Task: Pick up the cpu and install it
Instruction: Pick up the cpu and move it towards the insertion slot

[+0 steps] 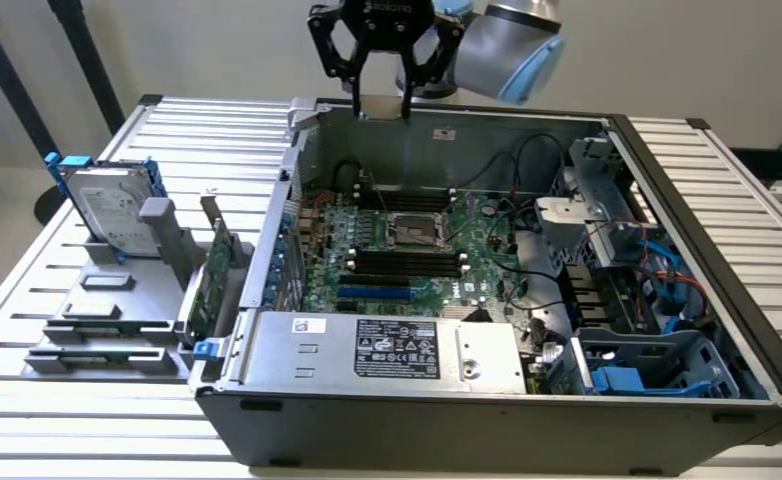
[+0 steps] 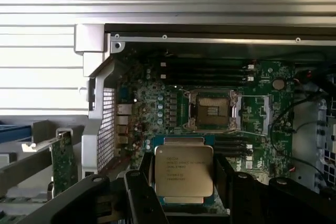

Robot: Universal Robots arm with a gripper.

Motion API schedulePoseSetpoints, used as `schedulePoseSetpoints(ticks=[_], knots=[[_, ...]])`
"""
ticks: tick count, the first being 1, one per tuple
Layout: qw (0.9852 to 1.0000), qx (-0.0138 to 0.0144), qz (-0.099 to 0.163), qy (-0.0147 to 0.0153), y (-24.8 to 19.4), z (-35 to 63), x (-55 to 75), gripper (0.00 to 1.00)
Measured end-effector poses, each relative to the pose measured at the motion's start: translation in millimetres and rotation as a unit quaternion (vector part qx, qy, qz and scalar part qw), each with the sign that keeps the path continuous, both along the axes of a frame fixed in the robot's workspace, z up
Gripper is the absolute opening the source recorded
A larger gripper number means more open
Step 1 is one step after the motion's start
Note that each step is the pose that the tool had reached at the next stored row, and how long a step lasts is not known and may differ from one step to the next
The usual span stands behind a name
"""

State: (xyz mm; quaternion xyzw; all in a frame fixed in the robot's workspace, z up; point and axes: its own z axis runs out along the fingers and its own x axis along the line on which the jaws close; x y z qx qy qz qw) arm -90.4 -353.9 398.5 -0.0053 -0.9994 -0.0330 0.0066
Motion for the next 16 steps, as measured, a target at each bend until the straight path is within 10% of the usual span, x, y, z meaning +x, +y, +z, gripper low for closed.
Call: schedulePoseSetpoints(ticks=[16], knots=[[1.0000, -0.0003, 0.000, 0.0000, 2.1, -29.2, 43.9, 0.55]])
